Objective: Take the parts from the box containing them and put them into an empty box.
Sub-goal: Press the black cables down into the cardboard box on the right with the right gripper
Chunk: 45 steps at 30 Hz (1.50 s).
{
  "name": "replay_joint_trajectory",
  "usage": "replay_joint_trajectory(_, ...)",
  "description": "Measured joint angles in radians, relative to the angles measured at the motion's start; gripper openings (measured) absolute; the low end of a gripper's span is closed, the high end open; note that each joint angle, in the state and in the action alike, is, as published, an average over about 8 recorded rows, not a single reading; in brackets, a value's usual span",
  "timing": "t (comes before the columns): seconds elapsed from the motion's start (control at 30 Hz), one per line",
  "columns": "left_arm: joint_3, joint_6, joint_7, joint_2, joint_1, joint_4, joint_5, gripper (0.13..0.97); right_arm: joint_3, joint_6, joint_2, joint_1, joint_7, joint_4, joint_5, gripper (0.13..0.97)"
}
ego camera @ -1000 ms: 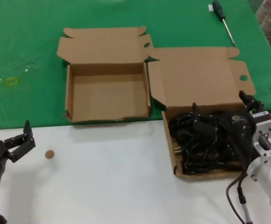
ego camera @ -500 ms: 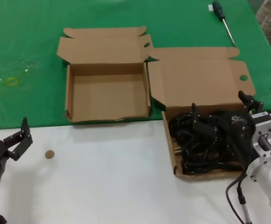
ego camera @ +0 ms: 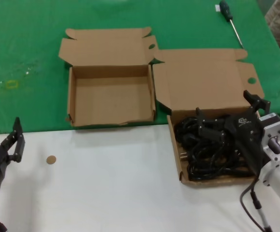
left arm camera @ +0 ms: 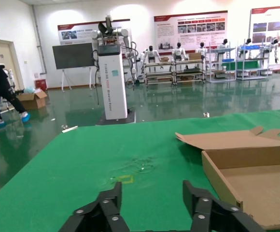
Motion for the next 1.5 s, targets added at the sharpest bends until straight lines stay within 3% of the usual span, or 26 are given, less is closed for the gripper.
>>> replay_joint_trajectory(0.13, 0.0, 0.0, 0.0, 0.0, 0.0, 0.0, 0.0, 0.441, -0.055, 0.012, 0.079, 0.011, 0.013, 0.008, 0.022, 0.966)
replay_joint_trajectory(0.27, 0.0, 0.0, 0.0, 0.0, 0.0, 0.0, 0.0, 0.441, -0.101, 0.008, 0.156, 0.025, 0.022, 0.015, 0.031, 0.966)
replay_joint_trajectory(0.4, 0.0, 0.0, 0.0, 0.0, 0.0, 0.0, 0.0, 0.357, -0.124, -0.021, 0.223, 0.037, 0.027, 0.024, 0.023, 0.966)
replay_joint_trajectory(0.53, 0.0, 0.0, 0.0, 0.0, 0.0, 0.0, 0.0, 0.273, -0.125, -0.077, 0.284, 0.046, 0.022, 0.035, 0.004, 0.966)
replay_joint_trajectory(0.73, 0.0, 0.0, 0.0, 0.0, 0.0, 0.0, 0.0, 0.213, -0.101, -0.218, 0.369, 0.071, -0.021, 0.044, -0.018, 0.966)
replay_joint_trajectory(1.07, 0.0, 0.0, -0.001, 0.0, 0.0, 0.0, 0.0, 0.158, -0.074, -0.504, 0.483, 0.173, -0.176, 0.011, -0.026, 0.966)
replay_joint_trajectory(1.5, 0.0, 0.0, 0.0, 0.0, 0.0, 0.0, 0.0, 0.152, -0.111, -0.857, 0.557, 0.352, -0.5, -0.096, -0.05, 0.966)
